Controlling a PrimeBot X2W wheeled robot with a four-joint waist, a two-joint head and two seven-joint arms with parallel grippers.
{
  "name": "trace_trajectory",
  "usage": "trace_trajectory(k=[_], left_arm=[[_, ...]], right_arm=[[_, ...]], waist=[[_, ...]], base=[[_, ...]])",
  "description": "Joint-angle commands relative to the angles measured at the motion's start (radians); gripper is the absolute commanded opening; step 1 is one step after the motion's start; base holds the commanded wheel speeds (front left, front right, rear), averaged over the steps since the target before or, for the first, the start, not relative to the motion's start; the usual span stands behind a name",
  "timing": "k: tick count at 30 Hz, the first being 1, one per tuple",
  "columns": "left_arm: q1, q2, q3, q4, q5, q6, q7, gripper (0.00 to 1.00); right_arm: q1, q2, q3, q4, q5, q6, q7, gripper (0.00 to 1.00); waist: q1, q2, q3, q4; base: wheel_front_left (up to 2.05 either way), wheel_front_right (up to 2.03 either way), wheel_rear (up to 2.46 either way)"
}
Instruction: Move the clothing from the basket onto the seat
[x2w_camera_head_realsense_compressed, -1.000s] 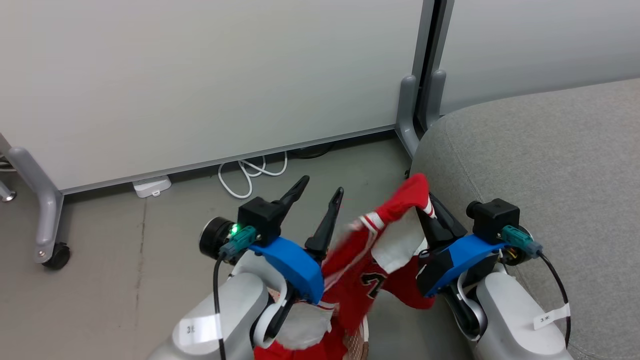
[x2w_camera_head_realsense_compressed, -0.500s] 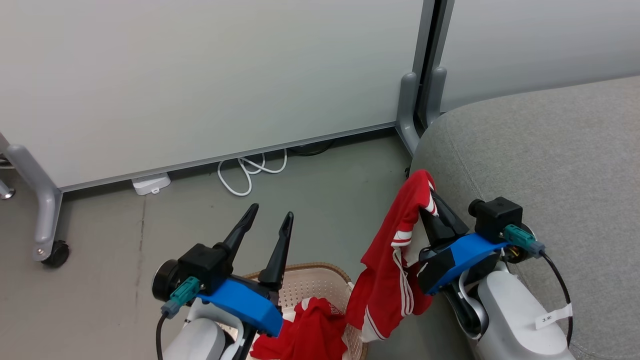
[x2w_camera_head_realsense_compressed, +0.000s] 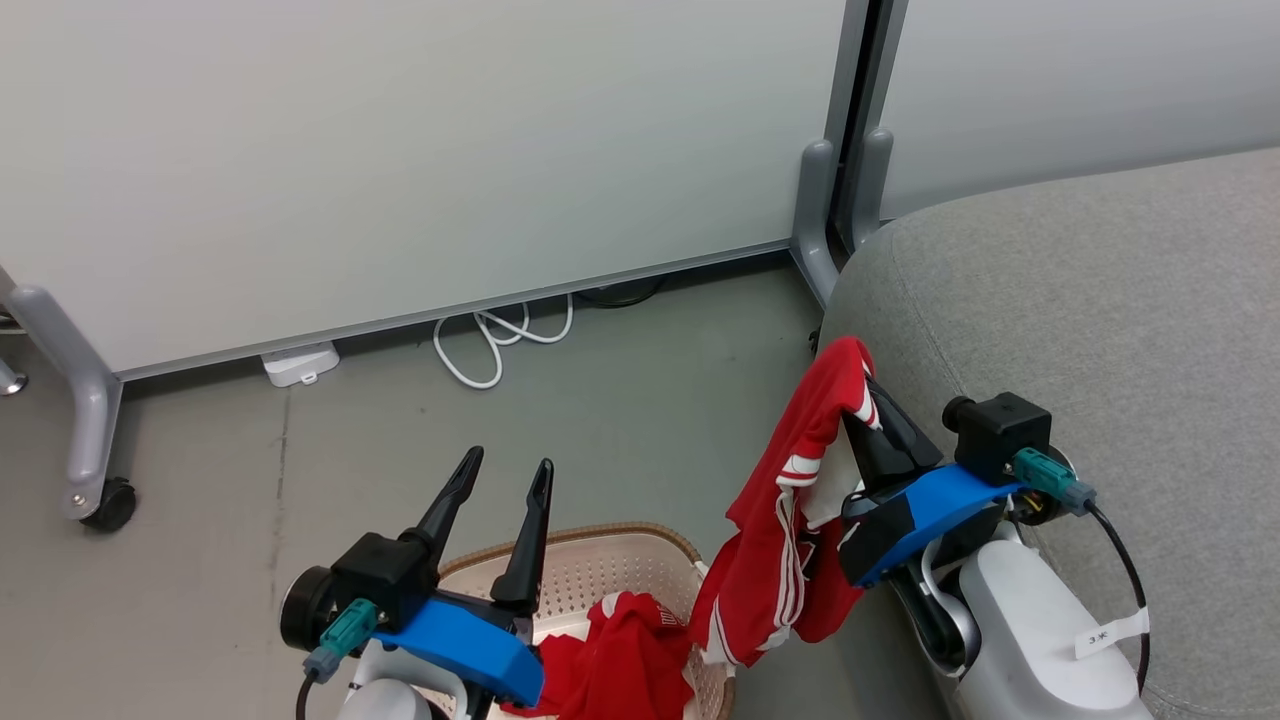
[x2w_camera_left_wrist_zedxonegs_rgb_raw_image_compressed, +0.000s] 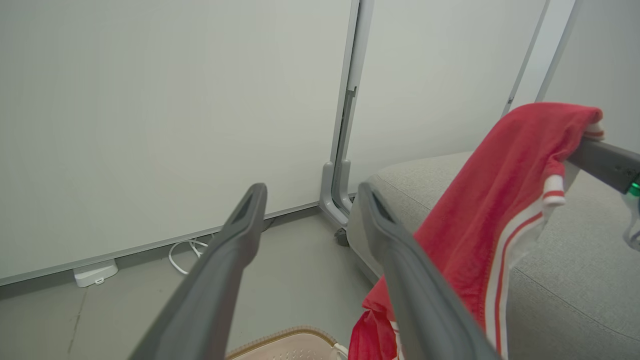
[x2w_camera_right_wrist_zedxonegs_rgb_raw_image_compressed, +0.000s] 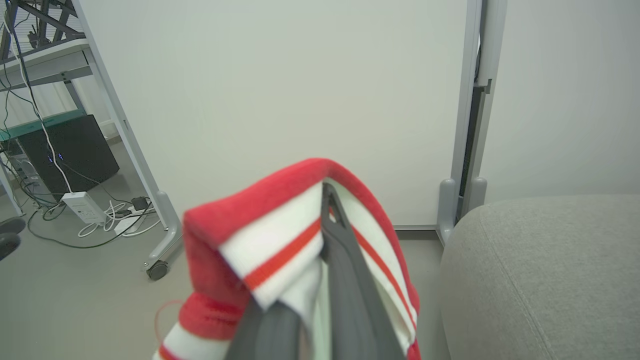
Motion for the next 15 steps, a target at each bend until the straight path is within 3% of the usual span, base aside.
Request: trace_trajectory(k=[1,15], left_arm=[[0.009,-0.006,0.013,0.005,0.015,-0.008,-0.005,1.00],[-0.003,-0.035,0.048,0.015,0.057,-0.031,-0.005,1.00]], right_arm=[[0.014,-0.002,-0.002,-0.007,-0.006,0.000,-0.002,0.00],[-0.013,-0.002,0.006,-0.021,-0.006,0.000,-0.001,0.00]], waist=[[0.0000,-0.0001,0.001,-0.002],[0.0000,-0.0001,0.018,-0.093]], base=[[0.00,0.00,0.00],[0.00,0.00,0.00]])
